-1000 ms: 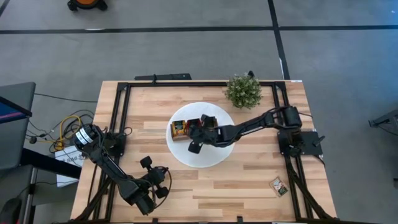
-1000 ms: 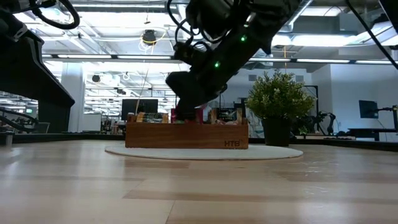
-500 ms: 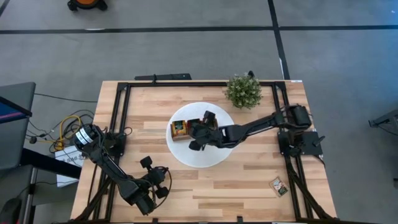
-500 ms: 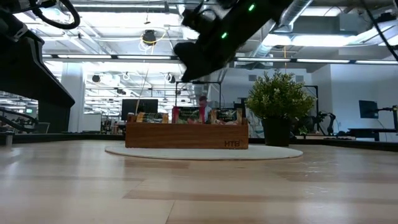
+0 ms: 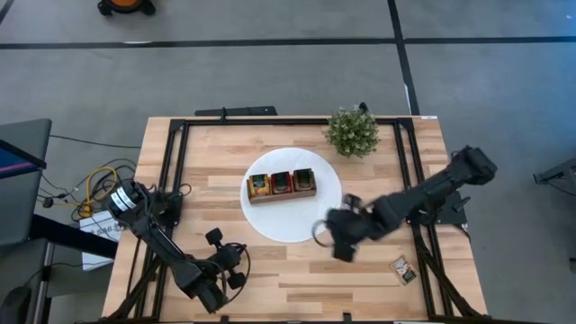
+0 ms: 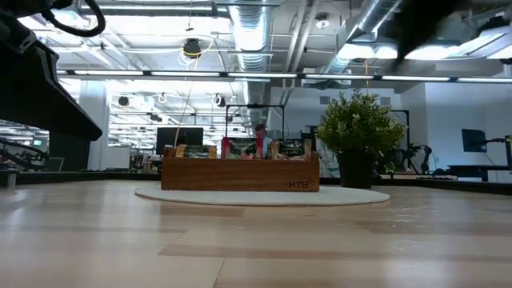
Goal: Pick & Place Tea
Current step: Put the brown tea bag into the right section of the wooden organizer
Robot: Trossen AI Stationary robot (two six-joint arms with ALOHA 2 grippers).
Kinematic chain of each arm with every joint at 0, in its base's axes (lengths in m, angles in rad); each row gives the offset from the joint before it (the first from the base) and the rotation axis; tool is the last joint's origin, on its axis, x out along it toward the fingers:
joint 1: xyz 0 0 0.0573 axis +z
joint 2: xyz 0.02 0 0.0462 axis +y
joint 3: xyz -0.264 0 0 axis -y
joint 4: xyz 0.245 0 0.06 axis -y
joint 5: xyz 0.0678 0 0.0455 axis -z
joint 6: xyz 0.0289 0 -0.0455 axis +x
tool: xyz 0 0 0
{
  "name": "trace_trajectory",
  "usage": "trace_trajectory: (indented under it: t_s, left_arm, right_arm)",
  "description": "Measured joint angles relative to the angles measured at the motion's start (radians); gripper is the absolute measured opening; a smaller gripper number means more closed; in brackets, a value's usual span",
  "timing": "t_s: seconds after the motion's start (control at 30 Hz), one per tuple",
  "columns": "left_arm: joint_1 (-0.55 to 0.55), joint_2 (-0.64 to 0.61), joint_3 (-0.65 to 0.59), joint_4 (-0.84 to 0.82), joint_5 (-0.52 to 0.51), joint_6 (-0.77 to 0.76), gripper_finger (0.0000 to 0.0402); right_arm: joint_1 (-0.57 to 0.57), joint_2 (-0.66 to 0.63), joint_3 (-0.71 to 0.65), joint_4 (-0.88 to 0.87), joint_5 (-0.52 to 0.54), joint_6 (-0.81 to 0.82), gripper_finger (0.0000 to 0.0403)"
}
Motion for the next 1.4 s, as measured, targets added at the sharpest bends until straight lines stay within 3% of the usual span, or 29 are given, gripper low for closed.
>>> trace_trajectory:
  t_s: [0.27,0.37,0.5,0.57,0.7,1.03,1.2,1.4]
  left_arm:
    - [0.000,0.005,0.000,0.152,-0.040,0.143,0.0000]
    - [0.001,0.005,0.000,0.197,-0.042,0.189,0.0000]
    - [0.002,0.005,0.000,0.232,-0.049,0.224,0.0000]
    - [0.002,0.005,0.000,0.244,-0.051,0.233,0.0000]
    - [0.007,0.005,0.000,0.248,-0.051,0.233,0.0000]
    - [0.008,0.005,0.000,0.262,-0.051,0.233,0.0000]
    - [0.017,0.005,0.000,0.291,-0.051,0.257,0.0000]
    - [0.044,0.005,0.000,0.405,-0.051,0.350,0.0000]
  right_arm:
    - [0.222,-0.012,-0.136,-0.198,-0.243,0.532,0.0134]
    - [0.285,0.019,-0.186,-0.233,-0.332,0.697,0.0107]
    - [0.345,0.084,-0.218,-0.295,-0.422,0.881,0.0035]
    - [0.363,0.119,-0.234,-0.301,-0.464,0.926,0.0010]
    - [0.376,0.209,-0.266,-0.302,-0.560,0.945,0.0013]
    - [0.357,0.354,-0.264,-0.202,-0.643,0.844,0.0001]
    - [0.330,0.372,-0.177,-0.182,-0.583,0.843,0.0002]
    - [0.287,0.378,-0.005,-0.009,-0.203,0.739,0.0001]
